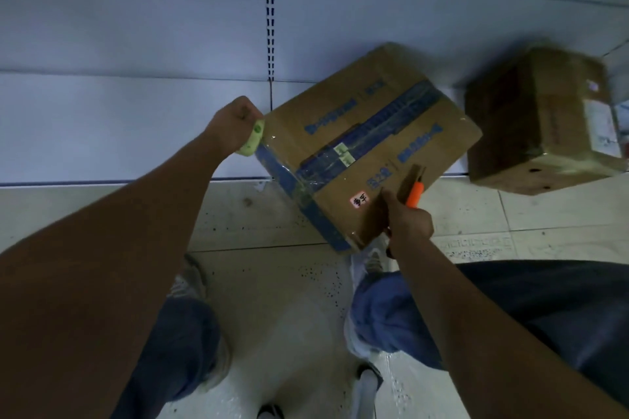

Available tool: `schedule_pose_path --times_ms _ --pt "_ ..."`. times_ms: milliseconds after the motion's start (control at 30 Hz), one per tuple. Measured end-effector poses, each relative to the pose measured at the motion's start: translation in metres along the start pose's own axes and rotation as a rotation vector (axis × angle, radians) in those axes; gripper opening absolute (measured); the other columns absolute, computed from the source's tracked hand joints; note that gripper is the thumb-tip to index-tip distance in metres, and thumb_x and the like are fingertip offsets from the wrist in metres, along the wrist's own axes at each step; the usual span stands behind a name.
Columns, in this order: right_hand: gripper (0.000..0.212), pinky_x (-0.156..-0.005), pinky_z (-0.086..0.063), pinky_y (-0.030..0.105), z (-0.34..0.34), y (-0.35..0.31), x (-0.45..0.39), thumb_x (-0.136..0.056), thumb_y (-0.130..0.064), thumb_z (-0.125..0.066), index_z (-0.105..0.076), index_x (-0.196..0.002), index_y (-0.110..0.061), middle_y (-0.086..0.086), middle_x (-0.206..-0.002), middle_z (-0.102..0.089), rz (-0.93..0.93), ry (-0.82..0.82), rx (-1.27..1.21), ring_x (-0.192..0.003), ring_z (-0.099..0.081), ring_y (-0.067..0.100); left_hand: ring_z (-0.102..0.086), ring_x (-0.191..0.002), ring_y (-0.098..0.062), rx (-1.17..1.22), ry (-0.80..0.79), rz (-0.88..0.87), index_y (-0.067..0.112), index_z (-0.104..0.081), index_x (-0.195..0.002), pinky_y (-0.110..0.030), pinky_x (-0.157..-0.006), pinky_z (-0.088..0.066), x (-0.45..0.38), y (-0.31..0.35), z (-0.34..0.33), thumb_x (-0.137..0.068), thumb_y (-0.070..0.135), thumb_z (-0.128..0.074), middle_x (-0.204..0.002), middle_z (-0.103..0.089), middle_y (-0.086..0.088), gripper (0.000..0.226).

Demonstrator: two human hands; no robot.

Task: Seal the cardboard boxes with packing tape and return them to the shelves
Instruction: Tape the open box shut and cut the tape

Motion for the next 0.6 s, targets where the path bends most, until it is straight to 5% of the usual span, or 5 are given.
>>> schedule_pose_path --times_ms 100,233,367,600 --pt "0.047 -0.084 -0.057 0.045 0.027 -0.017 0.017 -0.083 -0.058 -0.07 -0.054 -0.074 -0.015 0.004 -0.077 -0.059 0.087 0.004 0.023 -0.077 -0.064 0.024 -0.062 -0.074 -0.015 0.003 0.076 -0.054 0.026 -0.062 -0.08 -0.022 -0.058 -0.052 0.023 0.025 0.033 -0.098 0.016 -0.049 -0.085 -0.066 -0.001 0.024" --pt "0.058 -0.066 -0.052 0.037 0.07 -0.056 0.062 -0.081 -0.068 -0.065 -0.064 -0.075 -0.011 0.007 -0.072 -0.061 0.256 -0.037 -0.096 -0.062 -0.059 0.022 -0.067 -0.074 -0.025 0.087 0.184 -0.124 0.037 -0.063 -0.072 -0.043 -0.067 -0.058 0.083 0.085 0.097 -0.084 0.034 -0.049 -0.082 -0.07 -0.003 0.019" --pt "0.088 -0.068 -0.051 0.044 0.08 -0.094 0.099 -0.056 -0.099 -0.053 -0.067 -0.081 -0.015 0.013 -0.076 -0.057 0.294 -0.292 -0.334 -0.064 -0.056 0.026 -0.054 -0.067 -0.022 0.158 0.275 -0.198 0.035 -0.055 -0.072 -0.045 -0.066 -0.048 0.148 0.122 0.14 -0.076 0.053 -0.049 -0.068 -0.058 0.001 0.019" --pt "0.054 -0.057 -0.042 0.033 0.082 -0.147 0.16 -0.079 -0.059 -0.072 -0.052 -0.081 -0.009 0.014 -0.074 -0.058 0.691 -0.407 0.063 -0.061 -0.053 0.023 -0.053 -0.072 -0.02 0.243 0.41 -0.054 0.025 -0.048 -0.079 -0.035 -0.065 -0.048 0.231 0.094 0.162 -0.1 0.031 -0.053 -0.078 -0.055 -0.001 0.022"
Point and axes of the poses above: each hand's wrist, its own x-axis away from the middle knuckle, its own z-axis out of the back of the hand, y = z × x, the point moved 10 cm from there along -x, towards the middle knuckle
